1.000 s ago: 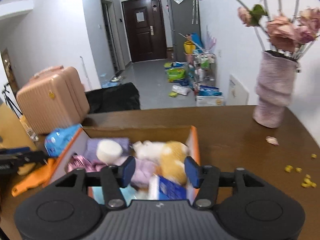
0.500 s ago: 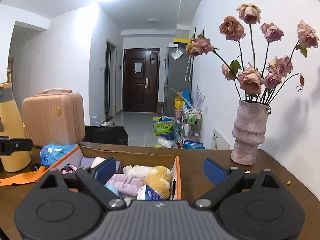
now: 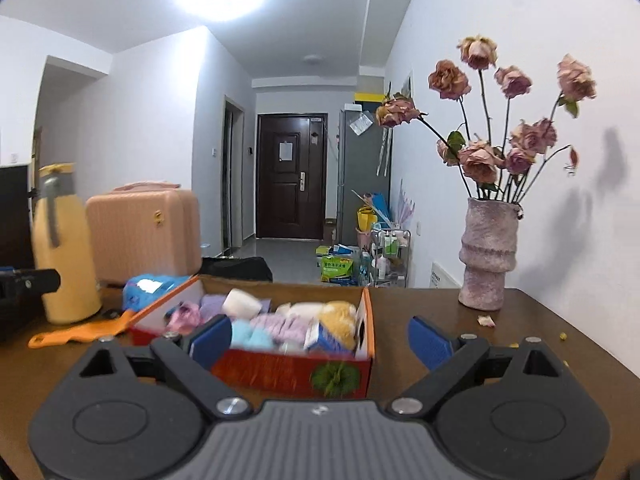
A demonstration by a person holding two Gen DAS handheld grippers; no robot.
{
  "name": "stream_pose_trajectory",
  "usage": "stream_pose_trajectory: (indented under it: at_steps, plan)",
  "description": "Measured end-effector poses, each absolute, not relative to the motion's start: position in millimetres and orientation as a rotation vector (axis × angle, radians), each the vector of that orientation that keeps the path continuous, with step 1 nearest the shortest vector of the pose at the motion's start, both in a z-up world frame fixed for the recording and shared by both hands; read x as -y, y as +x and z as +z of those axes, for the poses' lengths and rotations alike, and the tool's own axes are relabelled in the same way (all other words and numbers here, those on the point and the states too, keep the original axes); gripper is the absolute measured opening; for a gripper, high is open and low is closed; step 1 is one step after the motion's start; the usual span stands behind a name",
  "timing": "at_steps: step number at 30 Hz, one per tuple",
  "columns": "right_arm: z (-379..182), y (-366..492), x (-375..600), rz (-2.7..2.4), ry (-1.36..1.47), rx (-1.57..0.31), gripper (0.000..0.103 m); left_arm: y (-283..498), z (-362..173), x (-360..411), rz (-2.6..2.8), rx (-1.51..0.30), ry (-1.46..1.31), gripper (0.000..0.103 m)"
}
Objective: Organize soft objects
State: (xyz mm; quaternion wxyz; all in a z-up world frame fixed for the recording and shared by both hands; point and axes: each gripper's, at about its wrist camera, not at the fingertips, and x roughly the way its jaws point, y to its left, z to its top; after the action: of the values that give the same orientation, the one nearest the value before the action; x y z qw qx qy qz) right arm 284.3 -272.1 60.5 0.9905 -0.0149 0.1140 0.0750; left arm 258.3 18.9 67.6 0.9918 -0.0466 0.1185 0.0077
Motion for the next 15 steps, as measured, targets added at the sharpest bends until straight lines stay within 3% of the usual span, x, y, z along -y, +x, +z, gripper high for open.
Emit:
stream_pose_trajectory:
  at_steps: [7, 15]
  plan:
    - [22, 174, 261, 0.159, 0.009, -0.250, 0.101, 144, 28, -26, 0.060, -0.220, -0.064, 0.103]
    - [6, 72, 252, 0.173, 0.018, -0.320, 0.103, 50, 23, -43, 0.078, -0.240, -0.043, 0.103]
